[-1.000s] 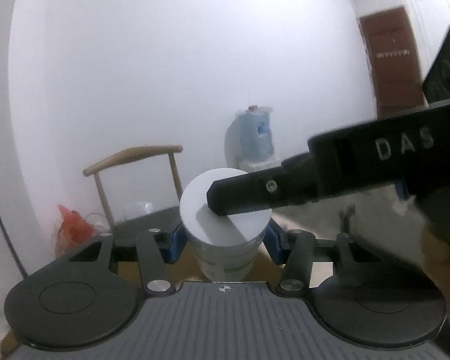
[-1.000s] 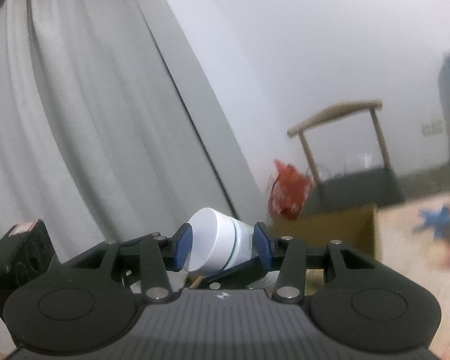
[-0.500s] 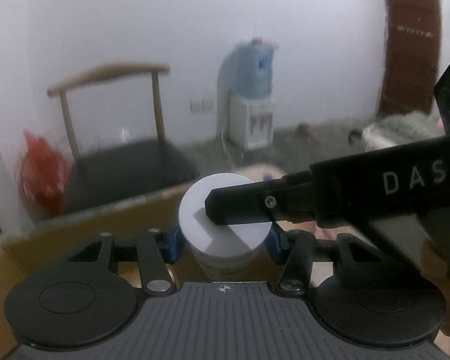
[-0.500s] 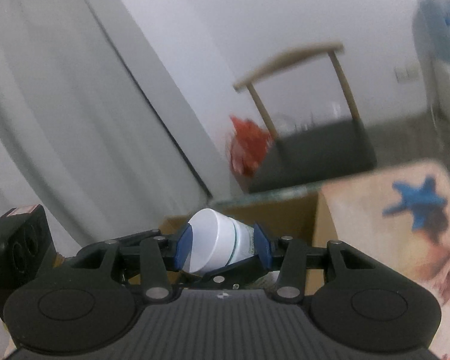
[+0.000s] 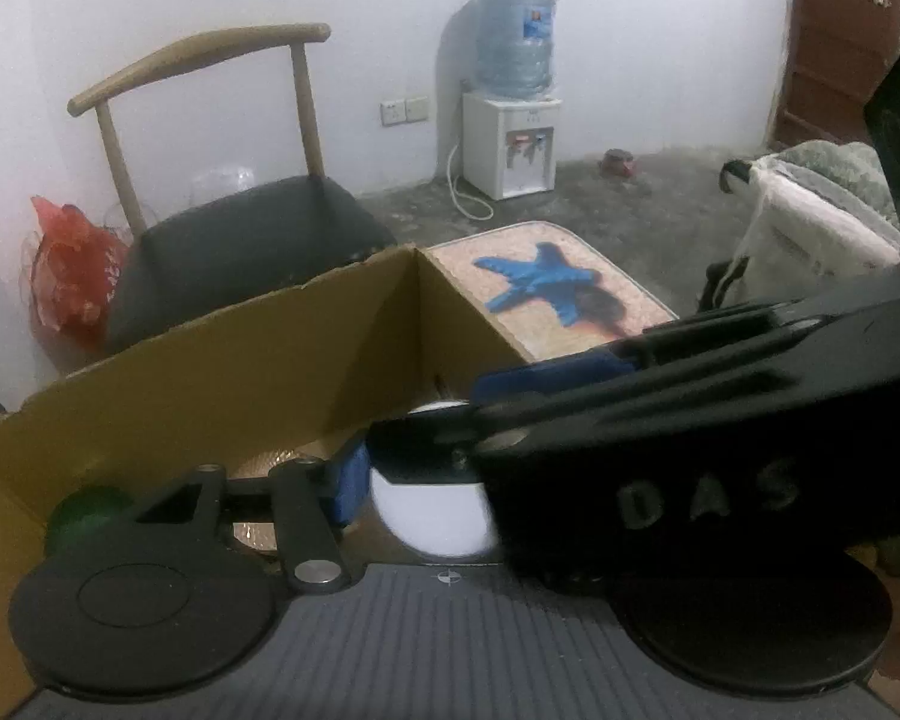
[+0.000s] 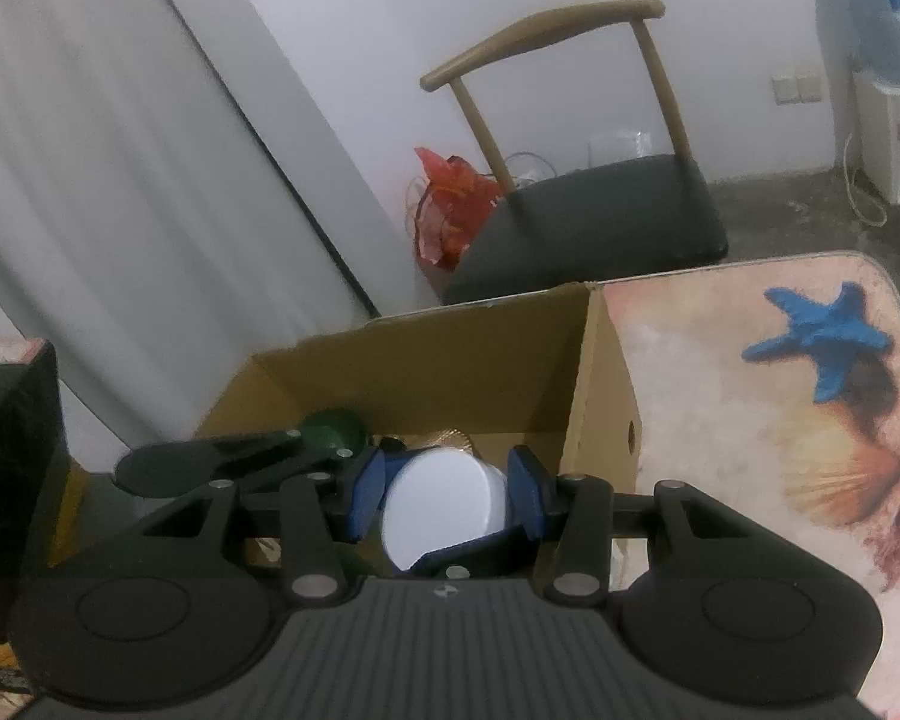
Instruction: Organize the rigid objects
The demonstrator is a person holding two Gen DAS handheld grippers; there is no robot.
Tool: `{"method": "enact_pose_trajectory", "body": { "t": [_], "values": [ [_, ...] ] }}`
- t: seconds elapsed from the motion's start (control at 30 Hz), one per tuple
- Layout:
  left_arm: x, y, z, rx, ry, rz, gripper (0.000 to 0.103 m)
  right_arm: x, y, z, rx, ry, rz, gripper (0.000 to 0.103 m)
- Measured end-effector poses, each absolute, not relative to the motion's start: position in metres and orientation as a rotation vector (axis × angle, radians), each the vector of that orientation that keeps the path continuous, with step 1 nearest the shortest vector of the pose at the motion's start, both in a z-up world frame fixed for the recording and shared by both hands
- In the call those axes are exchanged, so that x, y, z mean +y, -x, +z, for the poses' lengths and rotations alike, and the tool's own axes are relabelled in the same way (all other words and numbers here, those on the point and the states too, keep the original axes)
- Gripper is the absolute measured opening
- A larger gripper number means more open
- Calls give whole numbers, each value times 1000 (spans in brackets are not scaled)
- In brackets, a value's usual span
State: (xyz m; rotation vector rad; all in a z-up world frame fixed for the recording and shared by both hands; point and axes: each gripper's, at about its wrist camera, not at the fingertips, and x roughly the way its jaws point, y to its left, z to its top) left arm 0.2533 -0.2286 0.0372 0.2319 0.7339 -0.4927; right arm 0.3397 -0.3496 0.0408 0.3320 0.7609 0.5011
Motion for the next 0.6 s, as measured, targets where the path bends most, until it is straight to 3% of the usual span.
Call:
{"method": "enact_pose_trajectory", "body": {
  "t": [0.17,0.33,0.6],
  "values": [
    [-230,-254,40,735,-230,-491,57,-352,-337,43,762,-333,493,49],
    [-229,-246,49,691,-231,-489,72,-361,-332,48,742,-360,484,49],
    [-215,-212,75,610,-211,-500,83,-379,-300,74,641,-445,490,49]
  ]
}}
